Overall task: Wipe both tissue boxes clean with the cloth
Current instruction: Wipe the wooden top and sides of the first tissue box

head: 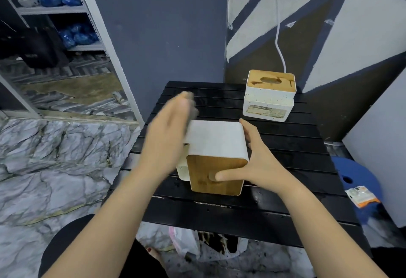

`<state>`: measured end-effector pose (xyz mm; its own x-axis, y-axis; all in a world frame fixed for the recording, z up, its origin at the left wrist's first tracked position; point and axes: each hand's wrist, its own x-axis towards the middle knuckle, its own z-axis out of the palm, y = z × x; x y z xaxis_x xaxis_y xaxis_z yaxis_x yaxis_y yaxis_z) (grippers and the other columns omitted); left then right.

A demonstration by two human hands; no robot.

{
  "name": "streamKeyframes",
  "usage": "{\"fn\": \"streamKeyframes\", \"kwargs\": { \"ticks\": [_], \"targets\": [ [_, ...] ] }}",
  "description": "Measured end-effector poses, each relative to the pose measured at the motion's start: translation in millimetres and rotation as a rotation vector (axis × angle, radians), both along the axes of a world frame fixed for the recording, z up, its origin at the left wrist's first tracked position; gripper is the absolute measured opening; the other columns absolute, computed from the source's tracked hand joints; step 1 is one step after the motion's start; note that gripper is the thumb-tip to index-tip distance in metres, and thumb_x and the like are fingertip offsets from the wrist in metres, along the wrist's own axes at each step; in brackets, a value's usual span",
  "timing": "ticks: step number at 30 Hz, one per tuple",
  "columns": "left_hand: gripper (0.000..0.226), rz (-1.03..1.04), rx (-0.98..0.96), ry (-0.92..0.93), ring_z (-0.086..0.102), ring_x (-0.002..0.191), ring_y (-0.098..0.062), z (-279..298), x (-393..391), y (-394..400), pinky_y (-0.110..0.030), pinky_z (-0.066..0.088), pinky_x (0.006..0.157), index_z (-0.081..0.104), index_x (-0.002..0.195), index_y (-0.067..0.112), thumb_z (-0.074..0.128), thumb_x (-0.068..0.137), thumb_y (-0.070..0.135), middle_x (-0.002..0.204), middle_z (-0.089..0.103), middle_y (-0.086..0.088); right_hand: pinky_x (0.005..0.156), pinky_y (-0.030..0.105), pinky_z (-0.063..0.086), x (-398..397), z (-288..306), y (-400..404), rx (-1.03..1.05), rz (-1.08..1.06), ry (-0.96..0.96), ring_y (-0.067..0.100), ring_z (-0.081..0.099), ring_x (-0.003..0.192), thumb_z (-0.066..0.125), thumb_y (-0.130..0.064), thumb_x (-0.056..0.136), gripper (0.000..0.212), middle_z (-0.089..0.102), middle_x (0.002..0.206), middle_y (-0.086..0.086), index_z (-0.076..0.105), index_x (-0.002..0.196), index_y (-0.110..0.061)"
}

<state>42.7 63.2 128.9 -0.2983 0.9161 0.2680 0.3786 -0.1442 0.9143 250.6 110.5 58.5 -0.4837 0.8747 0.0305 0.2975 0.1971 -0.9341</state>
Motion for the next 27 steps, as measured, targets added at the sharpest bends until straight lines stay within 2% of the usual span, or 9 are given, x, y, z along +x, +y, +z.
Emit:
{"fn": "streamKeyframes", "kwargs": {
  "ticks": [1, 2, 3, 5, 9, 14, 18, 23, 27],
  "targets": [
    [0.061, -0.122, -0.033, 0.269, 0.031, 0.148, -0.003, -2, 10, -8, -0.032, 0.023, 0.122, 0.041, 0.152, 0.036, 0.027, 0.099, 0.063, 0.158, 0.04, 0.015, 0.11, 0.026, 0.041, -1, -2, 1, 0.025, -0.022, 0.024, -0.004, 0.041, 0.134, 0.102, -0.042, 0.05, 0.134, 0.038, 0.151, -0.023, 0.019, 0.156, -0.04],
    [0.068, -0.199, -0.05, 0.528, 0.009, 0.155, -0.003, -6, 18, -14, -0.031, 0.006, 0.126, 0.024, 0.159, 0.035, 0.018, 0.098, 0.065, 0.166, 0.017, 0.016, 0.108, 0.024, 0.044, -2, -4, 2, 0.05, -0.042, 0.051, -0.005, 0.045, 0.133, 0.102, -0.039, 0.051, 0.126, 0.044, 0.147, -0.022, 0.026, 0.152, -0.039],
    [0.071, -0.251, -0.049, 0.738, -0.002, 0.156, -0.004, -11, 23, -20, -0.03, -0.003, 0.126, 0.014, 0.162, 0.033, 0.012, 0.098, 0.065, 0.168, 0.006, 0.015, 0.105, 0.02, 0.046, -1, -5, 2, 0.066, -0.052, 0.076, -0.005, 0.048, 0.131, 0.101, -0.039, 0.052, 0.119, 0.049, 0.143, -0.021, 0.032, 0.148, -0.038],
    [0.074, -0.313, -0.074, 0.968, -0.003, 0.156, -0.005, -19, 29, -29, -0.028, -0.007, 0.126, 0.009, 0.163, 0.03, 0.004, 0.097, 0.064, 0.17, 0.006, 0.012, 0.1, 0.019, 0.048, -1, -6, 1, 0.082, -0.056, 0.103, -0.002, 0.052, 0.129, 0.095, -0.043, 0.055, 0.106, 0.052, 0.139, -0.02, 0.037, 0.144, -0.037],
    [0.077, -0.348, -0.146, 0.96, -0.002, 0.156, -0.004, -18, 30, -25, -0.029, -0.003, 0.127, 0.009, 0.163, 0.03, 0.004, 0.096, 0.068, 0.17, 0.007, 0.012, 0.1, 0.029, 0.053, -2, -9, 3, 0.087, -0.061, 0.145, 0.005, 0.055, 0.129, 0.094, -0.031, 0.063, 0.098, 0.053, 0.138, -0.017, 0.038, 0.143, -0.033],
    [0.077, -0.338, -0.279, 0.981, -0.004, 0.157, -0.011, -11, 38, 2, -0.036, 0.0, 0.128, 0.005, 0.163, 0.027, 0.011, 0.098, 0.068, 0.171, 0.001, 0.007, 0.092, 0.012, 0.048, -1, -9, 4, 0.084, -0.031, 0.15, 0.0, 0.055, 0.124, 0.098, -0.015, 0.064, 0.102, 0.053, 0.137, -0.016, 0.036, 0.143, -0.032],
    [0.075, -0.317, -0.328, 0.972, 0.001, 0.157, -0.016, -5, 40, 28, -0.039, 0.001, 0.128, 0.009, 0.163, 0.025, 0.014, 0.1, 0.066, 0.171, 0.007, 0.004, 0.09, 0.01, 0.048, -5, -10, 2, 0.09, -0.059, 0.156, -0.002, 0.054, 0.124, 0.1, -0.018, 0.06, 0.107, 0.052, 0.139, -0.015, 0.035, 0.144, -0.033],
    [0.067, -0.298, -0.206, 0.922, 0.004, 0.155, -0.007, -9, 34, -5, -0.028, 0.001, 0.125, 0.019, 0.162, 0.029, 0.02, 0.103, 0.062, 0.169, 0.016, 0.011, 0.089, 0.01, 0.048, -5, -11, -2, 0.116, -0.066, 0.161, -0.002, 0.055, 0.122, 0.099, -0.02, 0.063, 0.102, 0.052, 0.138, -0.014, 0.036, 0.142, -0.034],
    [0.07, -0.284, -0.152, 0.913, 0.007, 0.154, -0.002, -17, 23, -44, -0.031, 0.009, 0.127, 0.028, 0.159, 0.031, 0.015, 0.1, 0.066, 0.166, 0.023, 0.016, 0.092, 0.013, 0.05, -4, -10, -1, 0.118, -0.059, 0.133, -0.002, 0.052, 0.126, 0.095, -0.039, 0.059, 0.102, 0.049, 0.14, -0.015, 0.035, 0.142, -0.036]
  ]
}}
